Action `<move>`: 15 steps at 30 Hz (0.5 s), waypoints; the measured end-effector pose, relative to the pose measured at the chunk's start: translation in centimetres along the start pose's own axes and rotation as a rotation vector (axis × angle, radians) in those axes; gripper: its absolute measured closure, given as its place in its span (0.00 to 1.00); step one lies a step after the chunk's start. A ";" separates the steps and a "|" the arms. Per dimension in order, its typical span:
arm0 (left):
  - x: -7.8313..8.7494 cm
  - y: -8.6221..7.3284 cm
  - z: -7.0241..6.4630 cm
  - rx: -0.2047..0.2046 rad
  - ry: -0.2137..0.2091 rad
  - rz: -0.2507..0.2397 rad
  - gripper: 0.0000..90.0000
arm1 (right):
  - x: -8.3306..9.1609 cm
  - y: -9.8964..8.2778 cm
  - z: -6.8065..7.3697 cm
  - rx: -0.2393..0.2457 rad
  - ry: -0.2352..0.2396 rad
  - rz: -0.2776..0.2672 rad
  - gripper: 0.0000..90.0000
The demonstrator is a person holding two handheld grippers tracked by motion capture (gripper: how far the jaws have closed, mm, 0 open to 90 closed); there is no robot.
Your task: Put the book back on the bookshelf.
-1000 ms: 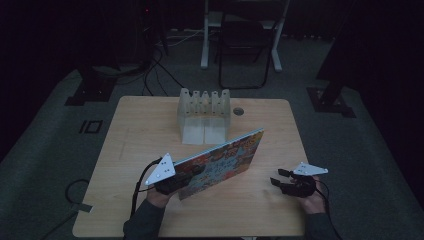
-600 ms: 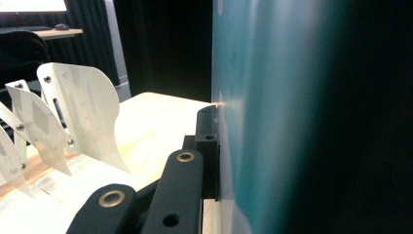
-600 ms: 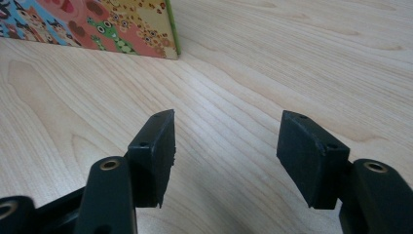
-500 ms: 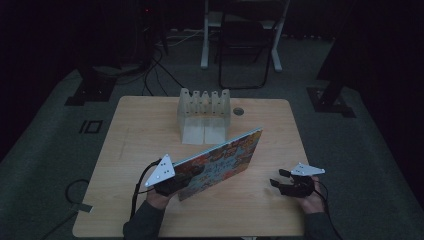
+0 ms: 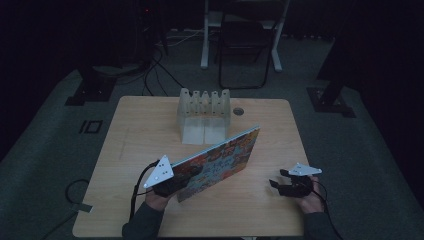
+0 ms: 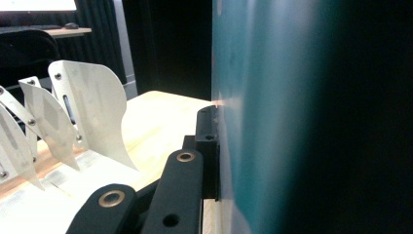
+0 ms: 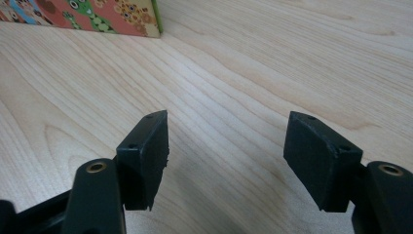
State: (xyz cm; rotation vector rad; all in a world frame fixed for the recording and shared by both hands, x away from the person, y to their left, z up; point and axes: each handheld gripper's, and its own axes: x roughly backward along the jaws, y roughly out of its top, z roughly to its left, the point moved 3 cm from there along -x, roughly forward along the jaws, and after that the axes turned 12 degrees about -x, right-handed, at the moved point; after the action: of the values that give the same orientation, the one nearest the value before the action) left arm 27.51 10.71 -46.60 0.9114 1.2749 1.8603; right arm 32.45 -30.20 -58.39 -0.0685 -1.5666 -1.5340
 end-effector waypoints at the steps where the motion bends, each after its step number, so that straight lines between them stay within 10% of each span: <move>1: 0.0 0.0 0.0 0.000 0.001 0.001 0.90 | 0.0 0.0 0.0 0.000 -0.002 0.002 0.36; 15: 0.5 -0.1 -0.1 0.002 0.028 0.006 0.90 | -0.3 -0.1 0.0 0.008 -0.024 0.012 0.33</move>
State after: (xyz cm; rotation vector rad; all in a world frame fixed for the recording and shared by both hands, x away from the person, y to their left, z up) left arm 27.16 11.11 -46.63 0.8939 1.2923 1.8829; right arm 32.53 -30.08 -58.66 -0.0919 -1.5881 -1.5227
